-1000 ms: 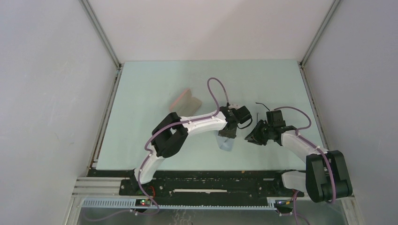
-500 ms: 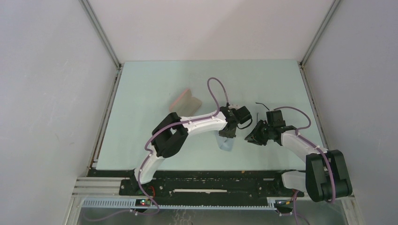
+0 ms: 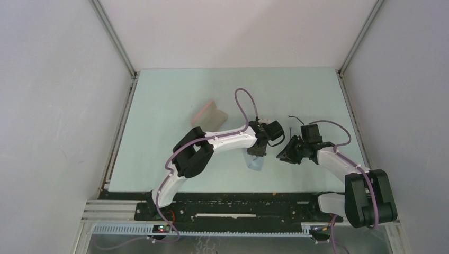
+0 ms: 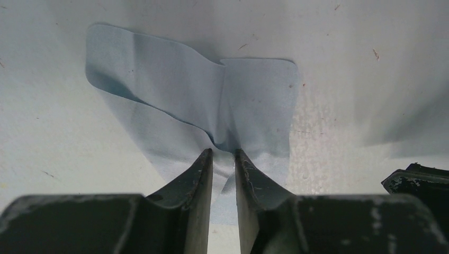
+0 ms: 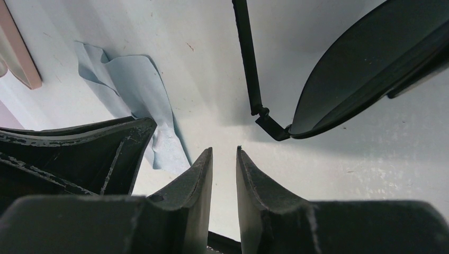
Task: Organize the sunglasses
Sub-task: Adjust the glasses cleaning cloth at the center of the board, then fold the glasses cleaning cloth at the center of the board.
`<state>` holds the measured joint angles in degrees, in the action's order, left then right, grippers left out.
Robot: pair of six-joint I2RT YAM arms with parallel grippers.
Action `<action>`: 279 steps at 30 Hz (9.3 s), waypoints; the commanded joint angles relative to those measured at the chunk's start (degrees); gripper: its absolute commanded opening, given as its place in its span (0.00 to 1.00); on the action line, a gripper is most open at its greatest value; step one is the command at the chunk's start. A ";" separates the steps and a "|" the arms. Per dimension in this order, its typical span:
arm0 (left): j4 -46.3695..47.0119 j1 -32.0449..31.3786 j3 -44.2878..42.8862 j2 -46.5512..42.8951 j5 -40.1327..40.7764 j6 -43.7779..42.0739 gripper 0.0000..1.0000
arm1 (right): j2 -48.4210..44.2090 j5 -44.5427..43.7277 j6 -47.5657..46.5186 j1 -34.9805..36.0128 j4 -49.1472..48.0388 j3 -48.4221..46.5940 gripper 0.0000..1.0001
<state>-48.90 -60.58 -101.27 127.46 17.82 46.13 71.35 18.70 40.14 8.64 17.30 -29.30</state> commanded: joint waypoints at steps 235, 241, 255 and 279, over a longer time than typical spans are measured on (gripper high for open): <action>11.65 11.07 30.93 -33.08 -5.14 1.49 0.46 | 12.62 -13.60 -10.57 11.54 9.03 -24.22 0.64; 18.10 16.67 30.79 -32.02 -11.11 -1.65 0.48 | 17.46 -9.62 -10.65 12.05 5.81 -25.94 0.62; 26.60 18.95 30.32 -23.93 -18.93 -6.75 0.53 | 24.97 -12.73 -12.85 13.16 1.99 -28.35 0.58; 24.00 20.19 24.23 -13.67 -18.00 -6.08 0.33 | 30.25 -10.69 -13.26 13.44 -0.14 -29.06 0.28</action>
<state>-24.18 -40.73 -74.04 111.77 -1.67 40.53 100.20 8.08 28.29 21.87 17.63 -56.86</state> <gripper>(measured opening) 0.364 0.290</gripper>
